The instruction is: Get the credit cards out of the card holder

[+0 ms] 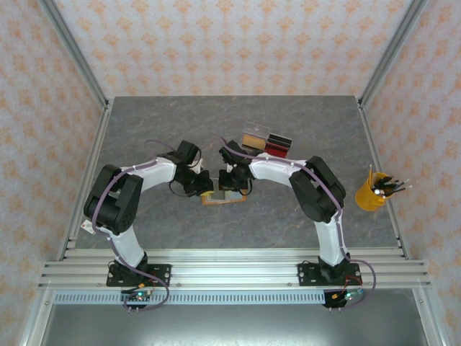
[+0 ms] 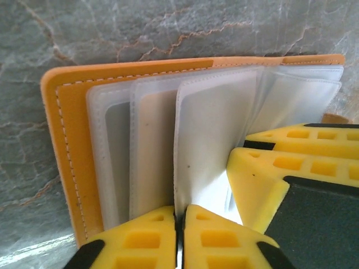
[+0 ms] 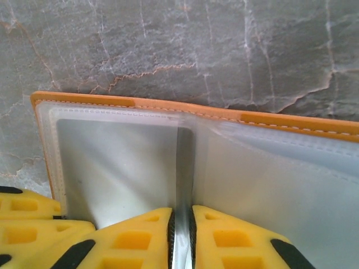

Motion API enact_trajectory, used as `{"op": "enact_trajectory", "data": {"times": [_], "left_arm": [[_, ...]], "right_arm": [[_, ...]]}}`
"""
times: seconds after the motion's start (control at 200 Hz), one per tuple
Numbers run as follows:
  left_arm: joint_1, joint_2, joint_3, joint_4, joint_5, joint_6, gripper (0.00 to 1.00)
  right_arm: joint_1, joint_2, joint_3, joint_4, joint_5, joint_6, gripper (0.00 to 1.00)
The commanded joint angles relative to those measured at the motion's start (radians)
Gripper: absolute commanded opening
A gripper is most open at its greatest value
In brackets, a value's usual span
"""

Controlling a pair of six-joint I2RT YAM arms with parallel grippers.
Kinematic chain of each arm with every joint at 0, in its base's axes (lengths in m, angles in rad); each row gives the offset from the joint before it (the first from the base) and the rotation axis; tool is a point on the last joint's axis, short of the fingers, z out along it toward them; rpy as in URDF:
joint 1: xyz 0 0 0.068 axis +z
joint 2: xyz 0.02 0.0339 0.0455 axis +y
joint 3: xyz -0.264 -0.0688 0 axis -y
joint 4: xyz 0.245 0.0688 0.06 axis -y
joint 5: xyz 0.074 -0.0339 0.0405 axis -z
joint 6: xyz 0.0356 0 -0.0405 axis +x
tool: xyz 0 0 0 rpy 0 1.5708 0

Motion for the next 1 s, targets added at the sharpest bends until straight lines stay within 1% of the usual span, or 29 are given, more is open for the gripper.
{"op": "enact_trajectory", "data": {"times": [0.0, 0.185, 0.34, 0.39, 0.435, 0.51, 0.53, 0.591, 0.671, 0.766, 0.826, 0.911, 0.941, 0.996], "left_arm": [[-0.006, -0.025, 0.023, -0.050, -0.067, 0.033, 0.06], [0.000, -0.075, 0.030, -0.156, -0.166, 0.088, 0.03], [0.000, -0.106, 0.061, -0.253, -0.269, 0.098, 0.04], [0.000, -0.096, 0.074, -0.269, -0.253, 0.085, 0.09], [-0.001, -0.087, 0.078, -0.258, -0.212, 0.071, 0.14], [-0.008, -0.085, 0.063, -0.188, -0.142, 0.046, 0.25], [-0.011, -0.083, 0.062, -0.171, -0.124, 0.014, 0.28], [-0.020, -0.077, 0.060, -0.126, -0.070, -0.009, 0.34], [-0.034, -0.072, 0.060, -0.064, -0.011, -0.043, 0.40], [-0.049, -0.072, 0.061, 0.002, 0.035, -0.093, 0.46], [-0.060, -0.068, 0.070, 0.033, 0.050, -0.119, 0.51], [-0.075, -0.051, 0.093, 0.037, 0.044, -0.128, 0.57], [-0.076, -0.045, 0.105, 0.028, 0.033, -0.128, 0.58], [-0.071, -0.039, 0.126, -0.009, -0.025, -0.127, 0.60]], "right_arm": [[-0.004, -0.067, -0.035, 0.013, 0.041, 0.020, 0.22], [-0.005, -0.191, -0.080, 0.044, 0.065, 0.033, 0.35], [-0.009, -0.279, -0.124, 0.069, 0.143, 0.044, 0.45], [-0.012, -0.302, -0.140, 0.079, 0.168, 0.052, 0.49], [-0.015, -0.320, -0.155, 0.089, 0.184, 0.056, 0.51], [-0.023, -0.348, -0.179, 0.104, 0.200, 0.065, 0.54], [-0.025, -0.353, -0.184, 0.107, 0.204, 0.067, 0.55], [-0.030, -0.372, -0.203, 0.112, 0.208, 0.072, 0.56], [-0.037, -0.402, -0.231, 0.117, 0.215, 0.077, 0.57], [-0.053, -0.445, -0.262, 0.118, 0.221, 0.102, 0.57], [-0.071, -0.485, -0.294, 0.134, 0.215, 0.132, 0.57], [-0.087, -0.538, -0.328, 0.151, 0.220, 0.151, 0.59], [-0.087, -0.549, -0.333, 0.144, 0.228, 0.149, 0.60], [-0.087, -0.560, -0.333, 0.125, 0.234, 0.135, 0.60]]}}
